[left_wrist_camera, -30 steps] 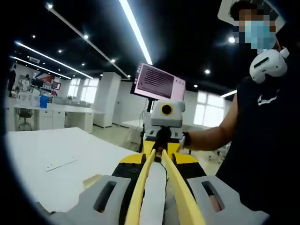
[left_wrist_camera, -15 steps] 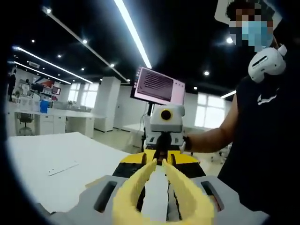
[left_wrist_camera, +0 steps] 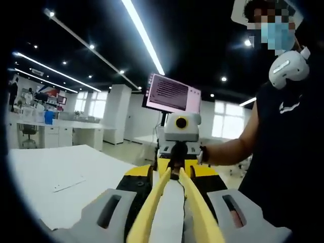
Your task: Place the target food into the container with the food tongs after gripping and lifting it, then release it inside without dropping or visibly crushing the food.
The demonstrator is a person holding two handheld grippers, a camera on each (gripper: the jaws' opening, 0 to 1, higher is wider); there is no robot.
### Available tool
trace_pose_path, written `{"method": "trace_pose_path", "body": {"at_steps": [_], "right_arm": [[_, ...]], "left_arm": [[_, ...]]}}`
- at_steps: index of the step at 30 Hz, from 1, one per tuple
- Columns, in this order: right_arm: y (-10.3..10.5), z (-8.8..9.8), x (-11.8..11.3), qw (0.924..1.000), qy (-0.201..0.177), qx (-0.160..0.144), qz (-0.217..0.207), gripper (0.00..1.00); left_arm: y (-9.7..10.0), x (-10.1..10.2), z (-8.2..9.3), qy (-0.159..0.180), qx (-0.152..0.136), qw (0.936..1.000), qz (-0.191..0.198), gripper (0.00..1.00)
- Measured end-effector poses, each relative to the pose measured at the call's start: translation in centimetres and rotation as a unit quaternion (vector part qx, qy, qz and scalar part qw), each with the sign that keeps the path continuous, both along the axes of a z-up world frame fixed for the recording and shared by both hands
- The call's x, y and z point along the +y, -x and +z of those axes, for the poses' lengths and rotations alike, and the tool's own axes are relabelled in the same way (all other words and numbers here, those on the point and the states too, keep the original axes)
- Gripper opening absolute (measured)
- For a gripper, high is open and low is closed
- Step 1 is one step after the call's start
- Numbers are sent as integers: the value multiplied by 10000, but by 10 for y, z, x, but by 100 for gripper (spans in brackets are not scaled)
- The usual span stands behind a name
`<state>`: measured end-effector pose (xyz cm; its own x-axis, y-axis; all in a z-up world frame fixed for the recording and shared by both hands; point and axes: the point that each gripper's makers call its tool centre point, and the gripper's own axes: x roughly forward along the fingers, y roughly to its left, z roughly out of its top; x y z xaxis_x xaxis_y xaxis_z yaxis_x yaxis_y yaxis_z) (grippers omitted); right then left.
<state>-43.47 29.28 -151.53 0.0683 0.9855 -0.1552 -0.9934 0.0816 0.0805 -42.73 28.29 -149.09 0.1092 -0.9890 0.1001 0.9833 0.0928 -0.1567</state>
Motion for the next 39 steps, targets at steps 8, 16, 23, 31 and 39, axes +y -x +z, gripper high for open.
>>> {"method": "trace_pose_path", "body": {"at_steps": [8,16,23,31,39], "right_arm": [[-2,4,-1,10000,-45,-22,-4,9],[-3,9,-1,9999,-127,7,10,5],[-1,11,0,9997,-237,66,16,5],[-1,11,0,9996,-282,62,16,4],[-2,8,-2,9997,-232,51,-2,6]], "left_arm": [[2,1,-1,-47,-51,10000,-21,20],[3,2,-5,-147,-55,9999,1,16],[4,2,-2,19,90,10000,7,16],[4,3,2,217,181,9996,62,16],[3,0,0,45,51,9999,110,15]]}}
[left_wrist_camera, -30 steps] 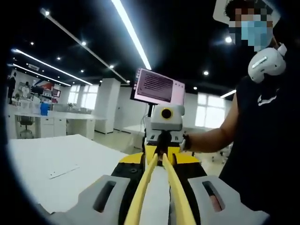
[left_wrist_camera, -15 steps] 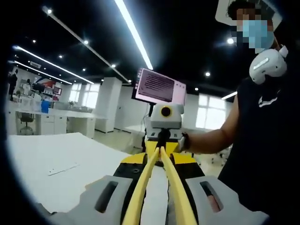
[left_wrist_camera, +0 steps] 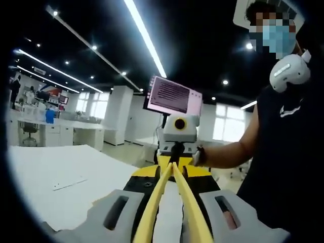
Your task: Place the target food into the container with the food tongs after gripping and lifting it, then release it inside without dropping or visibly crushing the food.
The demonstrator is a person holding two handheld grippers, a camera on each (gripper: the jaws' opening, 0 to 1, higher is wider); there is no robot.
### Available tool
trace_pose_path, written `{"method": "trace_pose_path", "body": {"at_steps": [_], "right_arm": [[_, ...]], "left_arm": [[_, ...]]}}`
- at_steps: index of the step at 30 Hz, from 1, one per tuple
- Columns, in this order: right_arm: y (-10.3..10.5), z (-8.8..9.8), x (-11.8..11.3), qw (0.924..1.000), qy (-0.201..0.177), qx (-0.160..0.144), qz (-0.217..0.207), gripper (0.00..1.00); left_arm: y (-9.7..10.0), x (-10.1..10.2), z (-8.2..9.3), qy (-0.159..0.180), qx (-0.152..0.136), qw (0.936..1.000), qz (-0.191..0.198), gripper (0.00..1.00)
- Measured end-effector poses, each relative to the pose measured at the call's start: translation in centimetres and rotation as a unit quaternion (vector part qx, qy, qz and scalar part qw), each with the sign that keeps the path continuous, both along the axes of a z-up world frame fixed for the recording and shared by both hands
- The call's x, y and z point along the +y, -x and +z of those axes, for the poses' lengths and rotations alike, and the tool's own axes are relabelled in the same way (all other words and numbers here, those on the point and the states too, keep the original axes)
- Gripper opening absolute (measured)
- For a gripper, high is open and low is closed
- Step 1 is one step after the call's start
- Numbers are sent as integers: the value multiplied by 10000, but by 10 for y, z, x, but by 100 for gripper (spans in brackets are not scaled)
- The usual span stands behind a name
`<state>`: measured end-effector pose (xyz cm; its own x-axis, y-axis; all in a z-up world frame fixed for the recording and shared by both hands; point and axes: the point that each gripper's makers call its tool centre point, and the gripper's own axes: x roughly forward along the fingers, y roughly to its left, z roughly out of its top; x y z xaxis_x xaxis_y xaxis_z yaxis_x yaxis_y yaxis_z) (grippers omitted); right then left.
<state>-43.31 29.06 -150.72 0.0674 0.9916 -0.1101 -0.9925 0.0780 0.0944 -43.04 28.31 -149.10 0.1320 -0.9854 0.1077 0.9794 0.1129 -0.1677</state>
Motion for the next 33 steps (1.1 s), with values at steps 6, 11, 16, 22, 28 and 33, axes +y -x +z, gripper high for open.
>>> {"method": "trace_pose_path", "body": {"at_steps": [6,11,16,22,28,33], "right_arm": [[-2,-2,1,10000,-46,56,-28,15],[-1,-5,1,10000,10,15,-25,14],[-2,-4,3,10000,29,-29,-63,13],[0,-2,3,10000,41,-34,-8,13],[1,-3,4,9999,115,-69,21,15],[-2,2,6,9999,-39,-158,-34,20]], "left_arm": [[-3,2,1,-28,-24,10000,31,18],[-1,0,-3,-187,-132,9997,1,19],[-3,1,2,-57,-388,9992,98,18],[-1,2,2,-89,-419,9991,56,18],[0,4,0,-102,-395,9991,91,20],[-2,7,5,10,-406,9990,201,21]]}}
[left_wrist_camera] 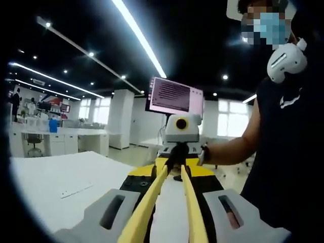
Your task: Place the target food into the container with the food tongs after gripping and lifting it, then release it inside without dropping or visibly crushing the food.
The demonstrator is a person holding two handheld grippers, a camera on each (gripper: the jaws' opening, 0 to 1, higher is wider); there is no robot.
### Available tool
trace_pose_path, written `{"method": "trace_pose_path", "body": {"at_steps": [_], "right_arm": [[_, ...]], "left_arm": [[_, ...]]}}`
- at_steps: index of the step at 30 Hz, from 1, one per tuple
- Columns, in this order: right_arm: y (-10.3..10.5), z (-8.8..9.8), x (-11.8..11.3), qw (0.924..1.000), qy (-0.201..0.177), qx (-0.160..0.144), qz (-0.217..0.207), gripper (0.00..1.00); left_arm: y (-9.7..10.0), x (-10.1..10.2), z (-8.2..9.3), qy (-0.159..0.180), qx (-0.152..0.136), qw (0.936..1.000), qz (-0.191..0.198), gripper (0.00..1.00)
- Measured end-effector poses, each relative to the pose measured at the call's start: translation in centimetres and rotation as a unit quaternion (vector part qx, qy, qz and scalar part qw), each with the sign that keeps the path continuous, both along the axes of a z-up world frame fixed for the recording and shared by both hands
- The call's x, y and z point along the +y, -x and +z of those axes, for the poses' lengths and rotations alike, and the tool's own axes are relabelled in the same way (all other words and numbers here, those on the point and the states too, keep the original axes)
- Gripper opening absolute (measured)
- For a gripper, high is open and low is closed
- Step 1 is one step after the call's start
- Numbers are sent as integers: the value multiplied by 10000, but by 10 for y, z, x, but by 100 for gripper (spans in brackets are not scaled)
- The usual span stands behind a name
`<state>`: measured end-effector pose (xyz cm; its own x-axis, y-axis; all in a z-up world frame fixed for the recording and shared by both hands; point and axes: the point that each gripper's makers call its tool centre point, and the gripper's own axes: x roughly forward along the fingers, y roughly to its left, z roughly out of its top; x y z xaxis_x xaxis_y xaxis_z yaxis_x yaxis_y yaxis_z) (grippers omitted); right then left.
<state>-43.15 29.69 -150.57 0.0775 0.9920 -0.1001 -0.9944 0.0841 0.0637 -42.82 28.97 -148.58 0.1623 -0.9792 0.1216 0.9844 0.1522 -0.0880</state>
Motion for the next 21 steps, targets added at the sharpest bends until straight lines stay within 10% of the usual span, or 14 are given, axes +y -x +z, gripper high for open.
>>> {"method": "trace_pose_path", "body": {"at_steps": [21], "right_arm": [[0,2,-2,9998,52,-185,-4,25]], "left_arm": [[2,-4,0,-127,-217,9996,120,24]]}}
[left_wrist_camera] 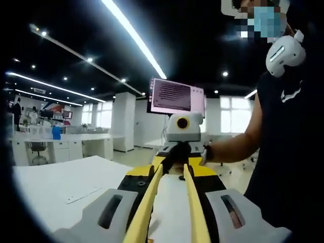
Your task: Place the target food into the container with the food tongs after gripping and lifting it, then release it inside without dropping or visibly crushing the food.
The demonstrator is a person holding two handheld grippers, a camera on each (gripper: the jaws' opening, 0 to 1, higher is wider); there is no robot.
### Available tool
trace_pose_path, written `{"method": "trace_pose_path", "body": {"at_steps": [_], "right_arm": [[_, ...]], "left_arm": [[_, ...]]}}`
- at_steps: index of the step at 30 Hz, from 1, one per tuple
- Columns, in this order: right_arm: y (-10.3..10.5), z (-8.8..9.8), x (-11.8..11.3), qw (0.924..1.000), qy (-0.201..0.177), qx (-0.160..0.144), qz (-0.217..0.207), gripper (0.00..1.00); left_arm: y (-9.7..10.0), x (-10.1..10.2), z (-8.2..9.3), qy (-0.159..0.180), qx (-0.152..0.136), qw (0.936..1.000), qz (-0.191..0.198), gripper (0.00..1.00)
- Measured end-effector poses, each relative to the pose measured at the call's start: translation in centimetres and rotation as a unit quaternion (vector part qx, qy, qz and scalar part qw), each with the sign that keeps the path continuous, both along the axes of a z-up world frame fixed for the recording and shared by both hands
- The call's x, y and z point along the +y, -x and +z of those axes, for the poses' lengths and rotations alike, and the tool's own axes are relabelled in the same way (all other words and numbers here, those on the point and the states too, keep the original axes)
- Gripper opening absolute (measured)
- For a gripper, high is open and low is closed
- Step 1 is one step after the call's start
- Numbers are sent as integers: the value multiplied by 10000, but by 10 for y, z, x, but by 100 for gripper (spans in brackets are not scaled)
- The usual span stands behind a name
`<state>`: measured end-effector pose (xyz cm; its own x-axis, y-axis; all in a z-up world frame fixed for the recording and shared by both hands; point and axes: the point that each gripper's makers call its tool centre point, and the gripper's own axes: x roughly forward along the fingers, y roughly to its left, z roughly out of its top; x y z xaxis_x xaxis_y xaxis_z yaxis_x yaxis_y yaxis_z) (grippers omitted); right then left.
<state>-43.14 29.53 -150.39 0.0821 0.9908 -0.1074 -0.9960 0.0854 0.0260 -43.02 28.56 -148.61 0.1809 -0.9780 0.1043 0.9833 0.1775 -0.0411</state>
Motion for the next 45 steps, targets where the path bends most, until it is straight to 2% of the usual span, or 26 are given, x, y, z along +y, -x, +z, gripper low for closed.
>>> {"method": "trace_pose_path", "body": {"at_steps": [4,9,12,16,18,20,21,23,25,29,31,34,35,37,39,40,42,44,45], "right_arm": [[1,-3,1,10000,-28,28,80,26],[-2,-3,3,9999,-26,-143,-3,30],[-11,-16,-6,9992,185,-191,-296,39],[-17,-28,-23,9978,293,-108,-577,49],[-23,-38,-33,9957,440,-84,-809,56],[-34,-51,-47,9900,685,-121,-1224,70],[-37,-56,-52,9882,666,-36,-1382,75],[-43,-63,-65,9837,617,91,-1684,81],[-47,-69,-76,9790,616,45,-1944,85],[-49,-84,-101,9656,587,52,-2534,92],[-47,-90,-106,9634,538,72,-2624,98],[-39,-107,-117,9586,542,-68,-2795,99],[-38,-113,-119,9560,578,-53,-2876,99],[-34,-126,-124,9504,662,33,-3040,99],[-32,-138,-131,9424,792,-210,-3243,99],[-29,-143,-130,9425,761,-199,-3247,99],[-26,-155,-135,9356,799,-116,-3437,99],[-21,-166,-135,9337,790,-58,-3492,99],[-19,-173,-136,9309,665,193,-3586,99]], "left_arm": [[1,1,-3,-73,156,9998,14,24],[-4,5,0,-156,99,9997,178,24],[-13,14,0,-190,112,9989,404,24],[-27,36,-8,-367,119,9956,853,25],[-29,43,-15,-492,158,9941,958,25],[-34,53,-23,-653,107,9907,1193,25],[-39,60,-29,-763,167,9874,1378,25],[-44,70,-36,-888,90,9821,1656,25],[-45,75,-37,-835,70,9809,1756,25],[-47,86,-49,-1002,55,9766,1902,24],[-52,93,-52,-964,41,9736,2068,24],[-55,100,-65,-1078,190,9702,2160,25],[-58,103,-71,-1195,195,9668,2252,25],[-60,103,-78,-1240,207,9665,2239,25],[-62,105,-81,-1212,227,9662,2262,25],[-64,105,-82,-1219,242,9656,2284,25],[-70,109,-88,-1289,264,9625,2374,25],[-75,112,-93,-1303,329,9608,2424,24],[-76,114,-95,-1324,346,9600,2444,24]]}}
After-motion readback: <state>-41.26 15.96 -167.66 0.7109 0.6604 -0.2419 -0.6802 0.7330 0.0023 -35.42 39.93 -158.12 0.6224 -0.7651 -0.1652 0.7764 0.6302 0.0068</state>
